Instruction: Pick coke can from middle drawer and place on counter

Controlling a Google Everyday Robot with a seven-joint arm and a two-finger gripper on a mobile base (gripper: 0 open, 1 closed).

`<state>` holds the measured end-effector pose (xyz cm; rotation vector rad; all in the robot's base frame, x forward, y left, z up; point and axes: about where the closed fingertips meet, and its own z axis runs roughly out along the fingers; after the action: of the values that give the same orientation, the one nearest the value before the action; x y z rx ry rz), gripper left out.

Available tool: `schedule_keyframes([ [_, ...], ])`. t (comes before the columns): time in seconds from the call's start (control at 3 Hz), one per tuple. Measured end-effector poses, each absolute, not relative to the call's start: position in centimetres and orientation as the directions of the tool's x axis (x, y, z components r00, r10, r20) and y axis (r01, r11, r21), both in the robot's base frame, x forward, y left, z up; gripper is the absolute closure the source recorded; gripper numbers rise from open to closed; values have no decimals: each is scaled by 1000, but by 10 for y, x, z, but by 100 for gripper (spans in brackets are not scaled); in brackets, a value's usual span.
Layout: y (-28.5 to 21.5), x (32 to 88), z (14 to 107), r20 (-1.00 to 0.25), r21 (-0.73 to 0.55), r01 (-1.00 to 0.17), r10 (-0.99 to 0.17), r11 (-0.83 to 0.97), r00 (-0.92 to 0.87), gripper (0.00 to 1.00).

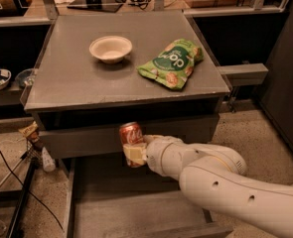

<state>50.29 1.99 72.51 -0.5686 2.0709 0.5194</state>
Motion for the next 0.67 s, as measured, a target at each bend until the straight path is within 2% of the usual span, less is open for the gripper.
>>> schedule_keyframes([
  [0.33, 27, 514, 756, -890, 95, -598, -201, 796, -410, 100],
  [0.67, 27, 515, 756, -891, 94, -598, -201, 796, -408, 100],
])
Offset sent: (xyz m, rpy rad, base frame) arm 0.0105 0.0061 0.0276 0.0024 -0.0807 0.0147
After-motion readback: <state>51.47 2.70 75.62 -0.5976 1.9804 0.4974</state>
